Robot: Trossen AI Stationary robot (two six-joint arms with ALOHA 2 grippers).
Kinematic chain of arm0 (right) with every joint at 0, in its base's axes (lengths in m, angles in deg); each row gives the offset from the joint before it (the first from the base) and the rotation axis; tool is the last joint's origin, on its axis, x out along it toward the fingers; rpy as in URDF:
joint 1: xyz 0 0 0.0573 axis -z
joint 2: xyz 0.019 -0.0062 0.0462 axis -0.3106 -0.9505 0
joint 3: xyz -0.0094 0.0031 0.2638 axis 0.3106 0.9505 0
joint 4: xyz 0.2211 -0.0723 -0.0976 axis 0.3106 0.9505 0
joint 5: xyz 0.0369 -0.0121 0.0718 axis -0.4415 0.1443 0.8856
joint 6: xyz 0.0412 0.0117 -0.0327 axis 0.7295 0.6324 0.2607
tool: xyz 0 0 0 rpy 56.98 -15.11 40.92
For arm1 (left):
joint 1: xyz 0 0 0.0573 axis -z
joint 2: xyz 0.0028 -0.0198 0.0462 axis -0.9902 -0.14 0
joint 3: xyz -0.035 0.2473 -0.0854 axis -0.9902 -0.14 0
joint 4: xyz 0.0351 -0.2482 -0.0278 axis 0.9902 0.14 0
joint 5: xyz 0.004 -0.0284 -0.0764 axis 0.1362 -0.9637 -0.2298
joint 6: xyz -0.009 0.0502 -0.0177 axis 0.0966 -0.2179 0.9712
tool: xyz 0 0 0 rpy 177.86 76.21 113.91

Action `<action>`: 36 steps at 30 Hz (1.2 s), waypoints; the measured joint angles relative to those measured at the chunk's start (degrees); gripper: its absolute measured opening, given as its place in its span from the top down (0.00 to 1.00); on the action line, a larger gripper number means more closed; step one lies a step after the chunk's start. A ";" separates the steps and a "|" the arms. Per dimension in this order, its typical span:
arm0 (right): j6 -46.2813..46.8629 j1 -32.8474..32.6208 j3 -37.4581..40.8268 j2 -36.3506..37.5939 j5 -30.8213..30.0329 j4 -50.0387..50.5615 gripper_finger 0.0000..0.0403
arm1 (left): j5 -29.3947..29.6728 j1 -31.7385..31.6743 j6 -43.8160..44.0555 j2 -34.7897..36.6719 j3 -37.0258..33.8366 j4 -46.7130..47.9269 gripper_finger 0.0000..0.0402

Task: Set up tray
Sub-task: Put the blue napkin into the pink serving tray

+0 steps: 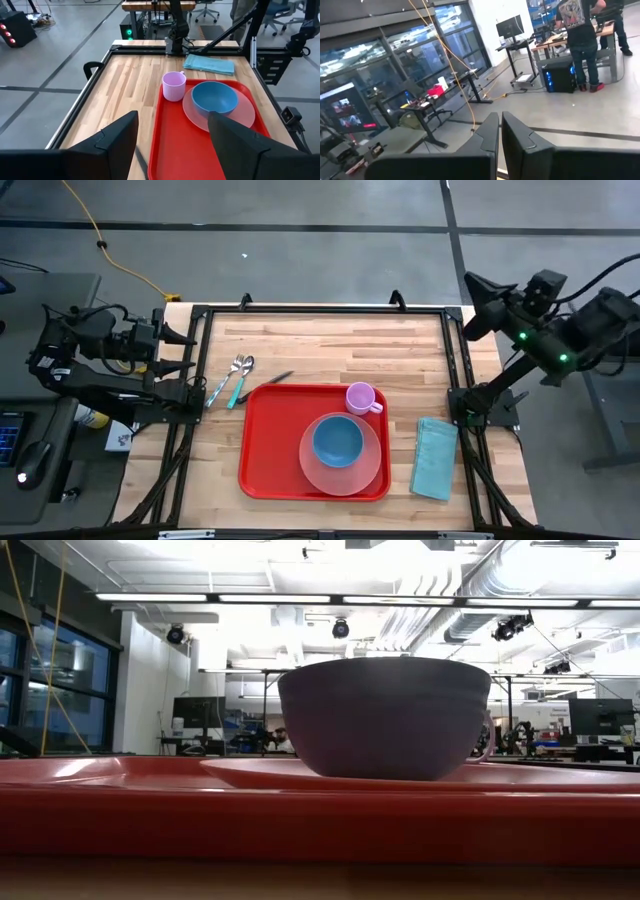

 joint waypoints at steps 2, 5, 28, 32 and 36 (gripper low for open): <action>-11.07 -0.35 0.00 -1.47 -0.04 -11.60 1.00 | 0.00 0.00 0.58 0.00 0.00 0.00 0.32; -18.61 -0.71 0.00 -2.37 -0.06 -19.34 1.00 | 0.02 -0.02 0.64 0.00 0.00 0.00 0.32; -5.74 -13.06 0.09 -12.84 0.03 -18.42 1.00 | 0.24 -0.02 1.06 0.00 0.00 -0.04 0.32; -1.41 -15.18 0.09 -16.05 0.05 -18.49 1.00 | 0.24 -0.01 1.03 0.00 0.00 -0.06 0.32; 2.39 -17.47 0.09 -19.23 0.07 -18.48 1.00 | 0.22 -0.02 1.03 0.00 0.00 -0.45 0.32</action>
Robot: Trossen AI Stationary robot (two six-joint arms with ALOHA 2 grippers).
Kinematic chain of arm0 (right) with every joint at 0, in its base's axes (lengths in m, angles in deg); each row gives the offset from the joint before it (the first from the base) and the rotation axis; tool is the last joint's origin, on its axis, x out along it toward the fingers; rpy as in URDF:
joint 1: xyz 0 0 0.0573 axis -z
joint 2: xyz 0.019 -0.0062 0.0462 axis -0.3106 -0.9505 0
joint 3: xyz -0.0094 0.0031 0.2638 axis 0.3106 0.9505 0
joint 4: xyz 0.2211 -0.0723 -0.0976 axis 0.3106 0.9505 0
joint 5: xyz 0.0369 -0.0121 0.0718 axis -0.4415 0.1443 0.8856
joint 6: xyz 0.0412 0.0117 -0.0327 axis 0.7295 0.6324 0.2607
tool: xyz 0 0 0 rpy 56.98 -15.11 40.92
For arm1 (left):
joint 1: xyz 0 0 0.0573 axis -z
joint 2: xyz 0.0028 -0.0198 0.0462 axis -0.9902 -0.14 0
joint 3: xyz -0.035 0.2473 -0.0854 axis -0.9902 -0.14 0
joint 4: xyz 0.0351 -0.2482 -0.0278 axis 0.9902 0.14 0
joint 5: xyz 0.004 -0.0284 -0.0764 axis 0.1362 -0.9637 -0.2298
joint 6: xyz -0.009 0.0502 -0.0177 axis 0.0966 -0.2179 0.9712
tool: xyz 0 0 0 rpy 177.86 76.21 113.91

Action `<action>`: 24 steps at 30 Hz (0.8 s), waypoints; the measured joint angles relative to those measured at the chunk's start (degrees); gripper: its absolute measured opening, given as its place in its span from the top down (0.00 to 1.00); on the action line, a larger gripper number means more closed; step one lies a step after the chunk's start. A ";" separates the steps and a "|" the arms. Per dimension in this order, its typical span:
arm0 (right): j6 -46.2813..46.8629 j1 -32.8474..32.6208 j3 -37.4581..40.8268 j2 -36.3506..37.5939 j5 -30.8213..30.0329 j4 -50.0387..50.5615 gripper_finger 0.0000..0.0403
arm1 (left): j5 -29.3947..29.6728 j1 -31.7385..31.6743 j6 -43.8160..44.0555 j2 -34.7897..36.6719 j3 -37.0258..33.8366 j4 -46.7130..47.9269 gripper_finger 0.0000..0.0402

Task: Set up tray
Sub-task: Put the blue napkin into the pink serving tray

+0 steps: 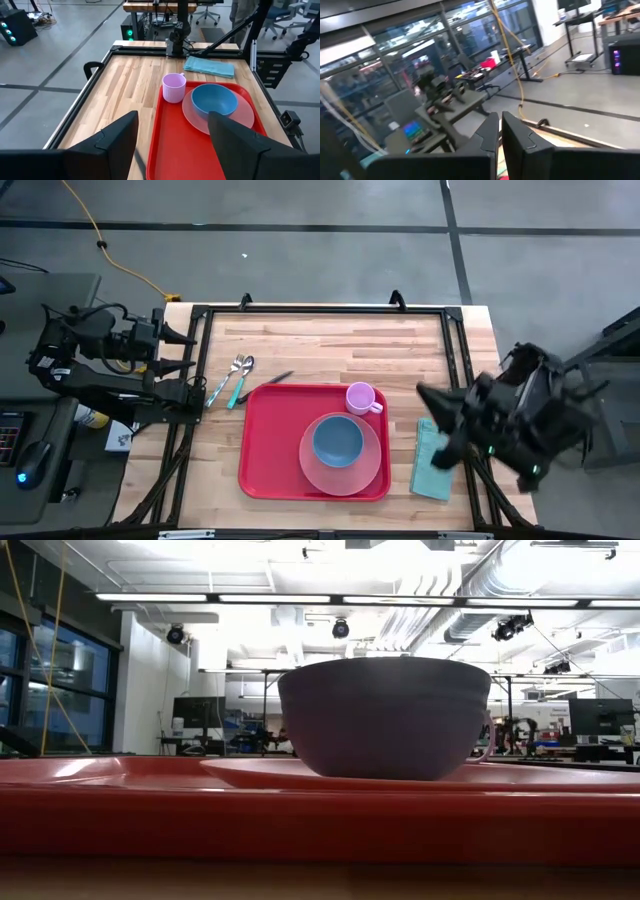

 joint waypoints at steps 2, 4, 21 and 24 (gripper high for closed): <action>1.42 -0.80 0.00 -1.72 0.00 0.03 1.00 | 0.00 0.02 -0.02 0.00 0.00 -0.52 0.32; 2.70 -1.43 0.00 -3.41 0.02 0.00 1.00 | 0.00 0.02 -0.02 0.00 0.00 -1.18 0.32; 26.50 -0.84 0.00 -17.40 0.01 0.35 1.00 | -0.02 0.01 1.10 0.00 0.00 -1.38 0.32; 25.50 0.27 0.02 -19.00 0.01 0.39 1.00 | -0.03 0.00 1.10 -0.01 0.00 -1.36 0.32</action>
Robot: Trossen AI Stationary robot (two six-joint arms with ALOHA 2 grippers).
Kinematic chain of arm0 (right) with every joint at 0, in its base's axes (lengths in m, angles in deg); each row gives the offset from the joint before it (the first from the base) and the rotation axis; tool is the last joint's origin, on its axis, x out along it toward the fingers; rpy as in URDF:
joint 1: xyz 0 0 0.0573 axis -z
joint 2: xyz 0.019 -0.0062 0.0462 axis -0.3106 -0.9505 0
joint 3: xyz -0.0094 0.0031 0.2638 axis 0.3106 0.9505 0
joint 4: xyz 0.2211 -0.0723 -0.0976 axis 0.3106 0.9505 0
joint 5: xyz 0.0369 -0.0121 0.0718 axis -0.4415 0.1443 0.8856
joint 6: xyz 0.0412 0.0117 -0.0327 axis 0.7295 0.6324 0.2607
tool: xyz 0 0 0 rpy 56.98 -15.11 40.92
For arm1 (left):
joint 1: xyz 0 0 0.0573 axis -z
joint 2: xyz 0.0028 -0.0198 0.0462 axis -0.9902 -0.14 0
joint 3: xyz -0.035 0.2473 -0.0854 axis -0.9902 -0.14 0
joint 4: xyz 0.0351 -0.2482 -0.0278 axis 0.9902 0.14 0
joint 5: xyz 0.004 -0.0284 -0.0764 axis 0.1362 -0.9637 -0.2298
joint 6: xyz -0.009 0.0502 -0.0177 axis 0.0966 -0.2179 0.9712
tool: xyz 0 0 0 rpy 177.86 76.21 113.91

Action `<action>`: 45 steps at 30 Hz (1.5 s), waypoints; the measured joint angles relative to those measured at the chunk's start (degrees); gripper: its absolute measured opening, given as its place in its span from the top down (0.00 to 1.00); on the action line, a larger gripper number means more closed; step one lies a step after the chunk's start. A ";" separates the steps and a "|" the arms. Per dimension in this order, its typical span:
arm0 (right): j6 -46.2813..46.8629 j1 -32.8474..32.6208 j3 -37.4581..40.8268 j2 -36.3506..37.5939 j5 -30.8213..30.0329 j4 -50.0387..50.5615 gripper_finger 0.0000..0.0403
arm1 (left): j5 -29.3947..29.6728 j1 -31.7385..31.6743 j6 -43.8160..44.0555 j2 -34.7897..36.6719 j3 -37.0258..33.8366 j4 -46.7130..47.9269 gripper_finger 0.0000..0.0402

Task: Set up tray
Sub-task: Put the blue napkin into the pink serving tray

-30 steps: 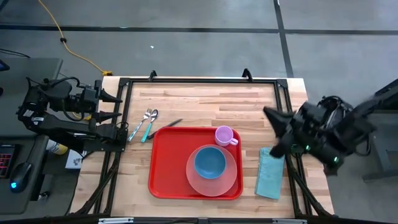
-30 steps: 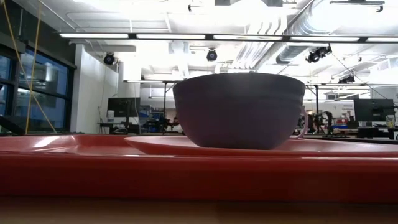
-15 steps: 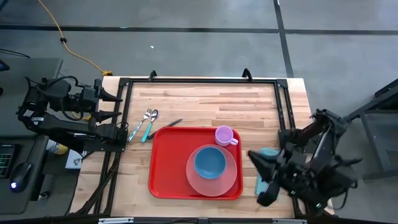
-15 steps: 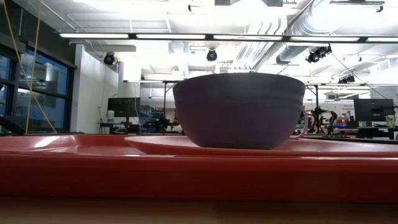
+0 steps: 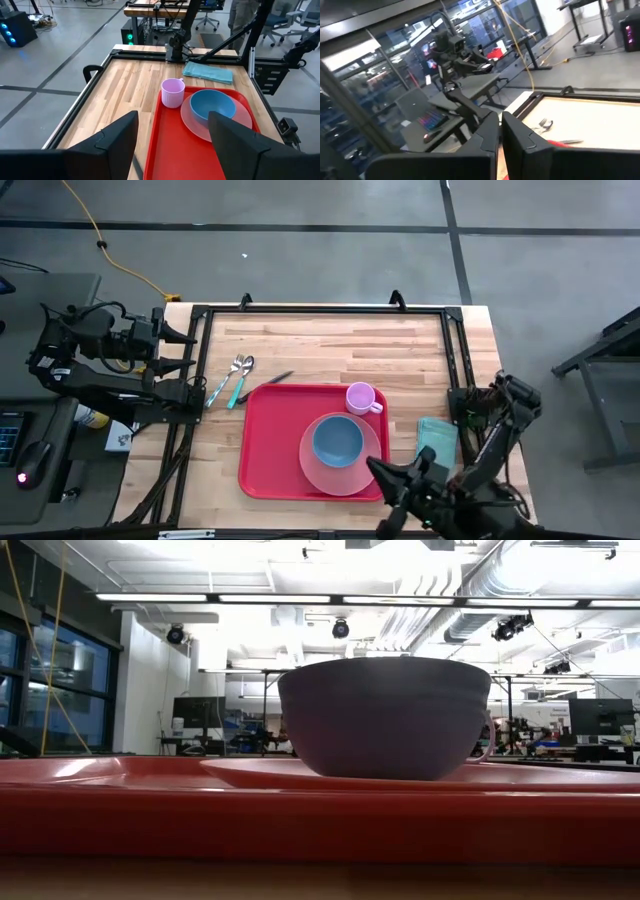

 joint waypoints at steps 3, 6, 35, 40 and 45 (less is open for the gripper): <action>0.09 1.08 0.00 -0.57 -0.03 -0.15 1.00 | -0.04 0.00 0.04 0.01 0.00 0.02 0.32; -2.46 2.17 0.00 -0.68 -0.03 -0.10 1.00 | -0.96 0.02 0.23 -0.01 0.00 0.04 0.32; -47.59 12.77 -0.09 1.40 -0.08 -23.59 1.00 | -2.25 0.00 0.37 -0.02 0.00 0.07 0.32; -48.86 14.45 -0.09 1.57 0.01 -13.74 1.00 | -2.23 0.00 0.35 -0.02 0.00 0.07 0.32; -45.80 17.33 -0.07 1.57 0.01 -0.50 1.00 | -2.22 0.02 0.28 -0.02 0.00 0.07 0.32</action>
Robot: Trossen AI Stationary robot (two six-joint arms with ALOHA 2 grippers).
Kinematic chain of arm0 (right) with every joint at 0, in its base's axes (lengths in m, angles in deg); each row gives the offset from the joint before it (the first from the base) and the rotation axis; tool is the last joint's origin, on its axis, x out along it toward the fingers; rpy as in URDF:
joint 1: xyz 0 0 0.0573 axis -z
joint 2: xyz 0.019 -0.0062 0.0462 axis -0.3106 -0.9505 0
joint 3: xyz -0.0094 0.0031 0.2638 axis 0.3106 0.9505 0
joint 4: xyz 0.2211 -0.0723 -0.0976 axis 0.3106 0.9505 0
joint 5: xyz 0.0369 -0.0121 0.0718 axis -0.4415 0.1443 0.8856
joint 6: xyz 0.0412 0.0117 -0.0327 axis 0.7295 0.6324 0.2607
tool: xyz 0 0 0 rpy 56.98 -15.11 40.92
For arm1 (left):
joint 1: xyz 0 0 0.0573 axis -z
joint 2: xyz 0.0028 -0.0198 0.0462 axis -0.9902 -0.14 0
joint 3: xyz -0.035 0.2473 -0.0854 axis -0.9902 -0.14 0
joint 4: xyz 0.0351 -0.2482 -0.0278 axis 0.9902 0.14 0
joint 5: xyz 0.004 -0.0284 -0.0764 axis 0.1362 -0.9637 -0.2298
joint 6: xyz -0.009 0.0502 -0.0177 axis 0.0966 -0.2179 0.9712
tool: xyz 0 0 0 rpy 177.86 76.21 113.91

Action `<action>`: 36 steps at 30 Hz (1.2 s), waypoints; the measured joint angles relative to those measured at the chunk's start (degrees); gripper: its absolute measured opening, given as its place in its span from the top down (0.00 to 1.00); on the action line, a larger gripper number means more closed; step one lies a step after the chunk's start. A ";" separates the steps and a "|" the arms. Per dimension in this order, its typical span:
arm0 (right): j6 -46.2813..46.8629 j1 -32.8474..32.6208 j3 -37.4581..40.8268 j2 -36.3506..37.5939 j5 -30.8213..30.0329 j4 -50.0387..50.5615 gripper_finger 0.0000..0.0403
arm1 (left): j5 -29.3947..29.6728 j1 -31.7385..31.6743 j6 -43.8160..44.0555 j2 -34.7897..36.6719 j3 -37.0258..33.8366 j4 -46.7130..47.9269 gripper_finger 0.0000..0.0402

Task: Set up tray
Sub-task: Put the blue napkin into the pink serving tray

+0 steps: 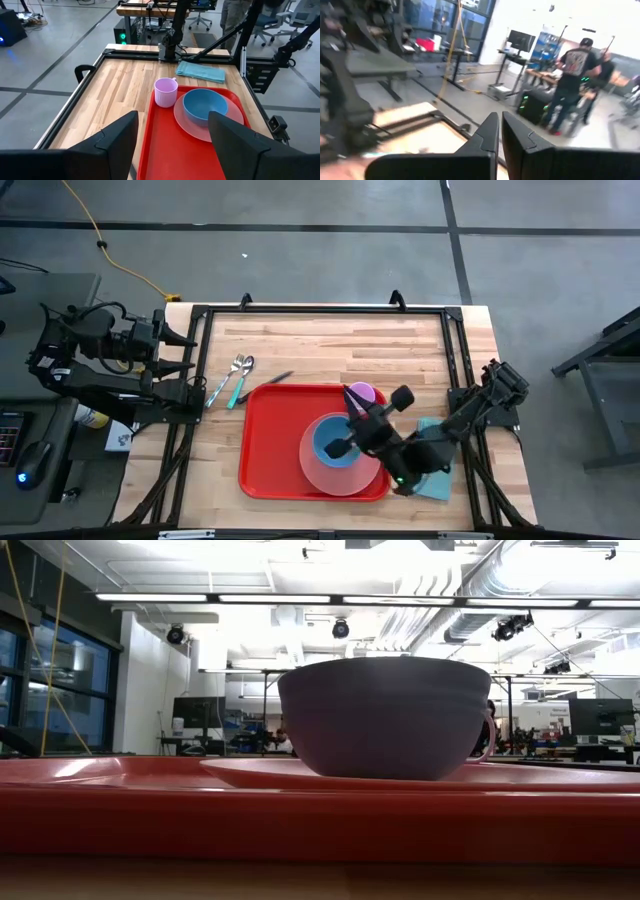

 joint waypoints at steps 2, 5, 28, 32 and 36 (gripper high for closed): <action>-0.35 0.81 0.07 0.00 -0.02 3.85 1.00 | 0.02 -0.02 0.00 0.00 0.00 0.00 0.32; -1.44 1.67 0.07 0.04 0.00 10.92 1.00 | 0.02 0.00 0.00 0.00 0.00 0.00 0.32; 0.29 5.81 0.07 0.04 -0.12 15.75 1.00 | 0.04 0.00 1.49 0.00 0.00 0.00 0.32; 8.29 6.30 0.07 0.04 -0.11 11.32 1.00 | 0.04 -0.02 2.43 0.00 0.00 0.00 0.32; 21.01 5.07 0.07 0.04 -0.11 7.94 1.00 | 0.04 0.00 2.73 0.00 0.00 0.00 0.32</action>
